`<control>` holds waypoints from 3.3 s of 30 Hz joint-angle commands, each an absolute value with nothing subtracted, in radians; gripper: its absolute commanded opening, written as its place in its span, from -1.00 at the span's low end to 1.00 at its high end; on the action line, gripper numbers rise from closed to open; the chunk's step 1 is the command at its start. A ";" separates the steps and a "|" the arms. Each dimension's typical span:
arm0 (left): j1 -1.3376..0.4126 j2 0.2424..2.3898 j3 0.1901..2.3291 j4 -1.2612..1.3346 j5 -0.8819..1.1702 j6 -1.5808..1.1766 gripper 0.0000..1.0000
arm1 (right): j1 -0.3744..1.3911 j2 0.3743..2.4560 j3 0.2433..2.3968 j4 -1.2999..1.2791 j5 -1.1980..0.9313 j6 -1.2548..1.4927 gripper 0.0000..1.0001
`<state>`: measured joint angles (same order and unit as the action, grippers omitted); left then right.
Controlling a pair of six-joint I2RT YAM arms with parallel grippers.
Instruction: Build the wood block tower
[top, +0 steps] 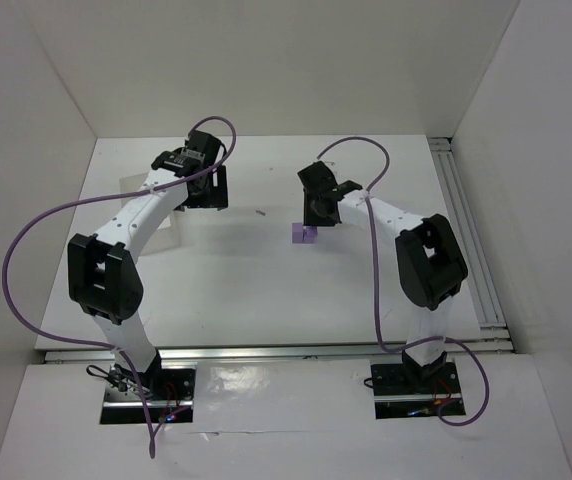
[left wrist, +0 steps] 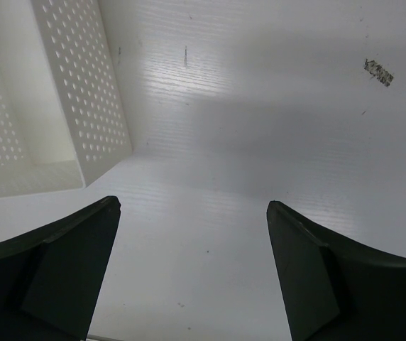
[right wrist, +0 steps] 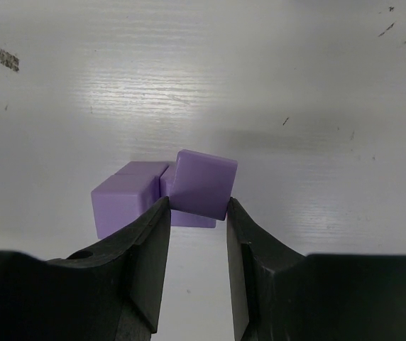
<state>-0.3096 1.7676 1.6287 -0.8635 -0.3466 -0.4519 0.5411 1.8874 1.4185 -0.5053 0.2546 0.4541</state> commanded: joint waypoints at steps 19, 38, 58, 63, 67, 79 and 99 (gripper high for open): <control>-0.313 1.733 1.634 -0.851 -0.351 -0.466 0.95 | 0.572 1.888 1.414 -0.522 0.261 0.449 -0.36; -0.322 1.743 1.643 -0.851 -0.342 -0.466 0.95 | 0.572 1.888 1.404 -0.531 0.270 0.449 -0.05; -0.322 1.752 1.652 -0.851 -0.333 -0.466 0.95 | 0.581 1.879 1.497 -0.578 0.362 0.440 0.27; -0.322 1.752 1.652 -0.851 -0.333 -0.466 0.95 | 0.572 1.898 1.551 -0.589 0.382 0.419 0.17; -0.322 1.752 1.652 -0.851 -0.342 -0.466 0.95 | 0.540 1.920 1.588 -0.549 0.373 0.419 -0.08; -0.322 1.752 1.643 -0.851 -0.342 -0.466 0.95 | 0.483 2.046 1.661 -0.517 0.290 0.446 -0.44; -0.322 1.761 1.634 -0.851 -0.351 -0.466 0.95 | 0.502 2.017 1.595 -0.526 0.270 0.446 -0.44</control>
